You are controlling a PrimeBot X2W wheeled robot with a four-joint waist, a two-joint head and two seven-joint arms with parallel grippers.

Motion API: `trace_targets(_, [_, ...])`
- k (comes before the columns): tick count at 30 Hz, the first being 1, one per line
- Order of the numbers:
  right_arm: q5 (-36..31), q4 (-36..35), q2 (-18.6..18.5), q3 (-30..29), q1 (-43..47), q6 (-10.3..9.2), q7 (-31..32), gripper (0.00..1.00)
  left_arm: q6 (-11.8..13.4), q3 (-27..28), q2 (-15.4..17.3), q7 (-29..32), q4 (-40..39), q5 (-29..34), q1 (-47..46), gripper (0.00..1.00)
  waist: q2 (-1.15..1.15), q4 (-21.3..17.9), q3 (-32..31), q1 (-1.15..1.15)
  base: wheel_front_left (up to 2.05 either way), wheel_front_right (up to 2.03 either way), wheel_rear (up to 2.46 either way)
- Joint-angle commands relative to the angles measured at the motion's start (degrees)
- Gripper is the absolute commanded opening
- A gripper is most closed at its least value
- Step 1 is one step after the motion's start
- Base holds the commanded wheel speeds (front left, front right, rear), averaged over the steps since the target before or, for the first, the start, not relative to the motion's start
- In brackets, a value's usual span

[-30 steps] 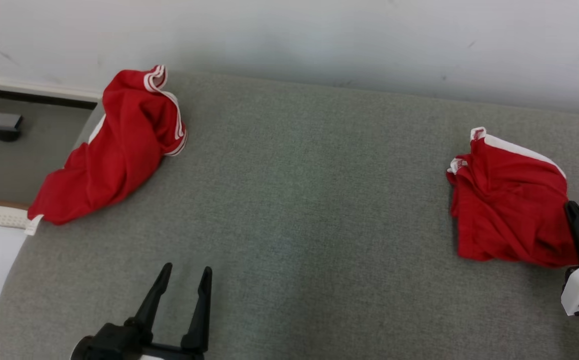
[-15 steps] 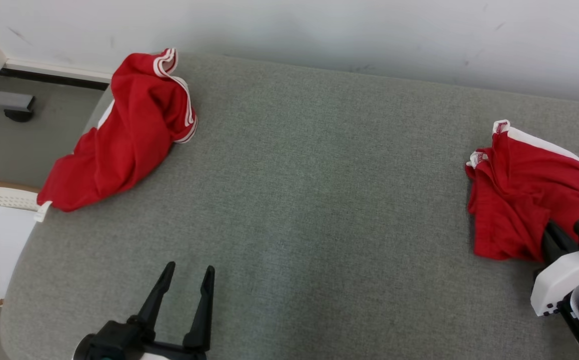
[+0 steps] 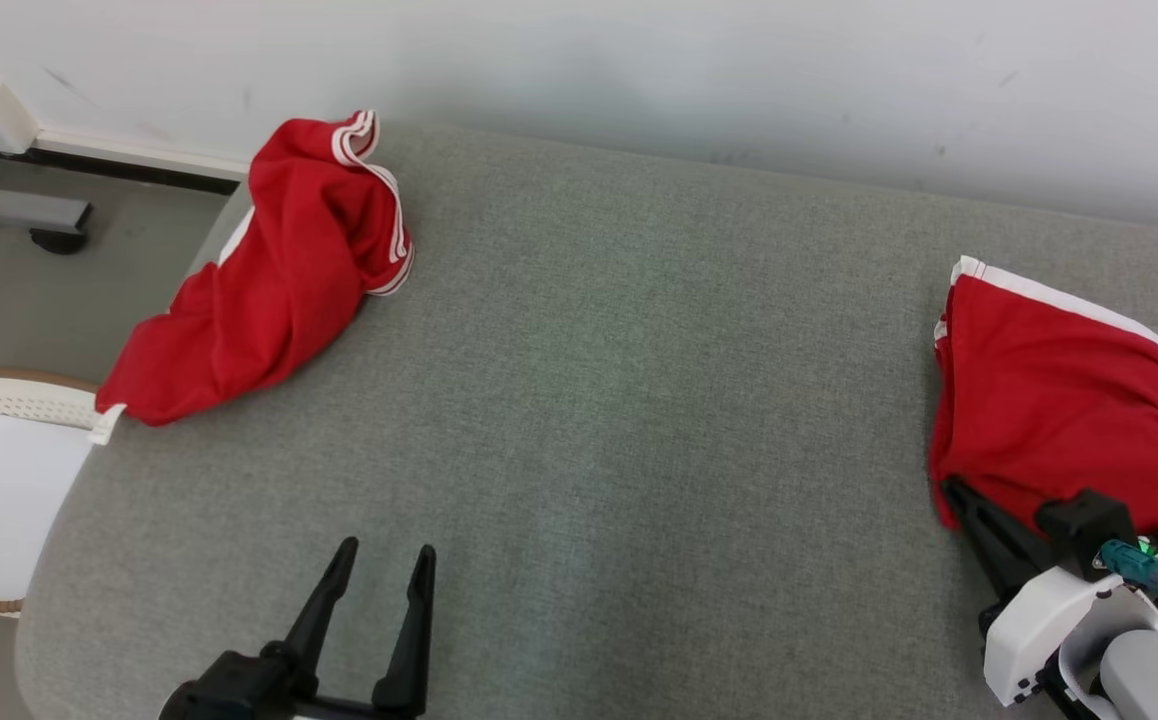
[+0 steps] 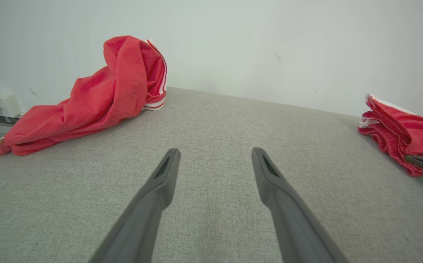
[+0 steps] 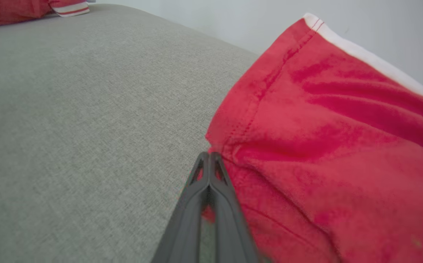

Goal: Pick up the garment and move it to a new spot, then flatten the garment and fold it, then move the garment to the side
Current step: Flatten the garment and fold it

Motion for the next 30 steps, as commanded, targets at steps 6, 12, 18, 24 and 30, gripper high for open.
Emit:
trace_targets(6, [1.92,-1.34,-1.53,3.77,2.95,-0.11,0.97,0.00,0.35,0.23,0.20,-0.03,0.46,-1.19,1.62,1.00,0.00,-0.47,-1.28,-0.01,0.00,0.00,0.00])
trace_targets(12, [4.36,-2.67,-1.39,3.57,6.06,-0.11,-0.21,0.00,0.69,1.37,0.20,-0.03,1.27,-1.41,3.33,1.00,0.00,-2.02,-4.71,-0.01,0.00,0.00,0.00])
trace_targets(18, [6.10,-5.07,-2.42,-2.49,12.84,-0.11,-2.52,0.39,0.94,2.87,0.20,-0.03,1.50,-1.08,6.62,1.00,0.00,-4.22,-10.28,-0.01,0.00,0.00,0.00])
trace_targets(24, [4.89,-9.32,-3.33,-12.52,20.34,-0.11,-3.25,1.00,0.91,4.61,0.18,-0.03,0.73,-0.38,9.24,1.00,0.00,-6.34,-13.48,-0.01,0.00,0.00,0.00])
trace_targets(30, [1.49,-14.40,-1.55,-24.23,27.05,-0.11,-3.30,1.00,0.62,6.54,0.20,-0.03,0.28,0.13,10.28,1.00,0.00,-7.72,-14.68,-0.01,0.00,0.00,0.00])
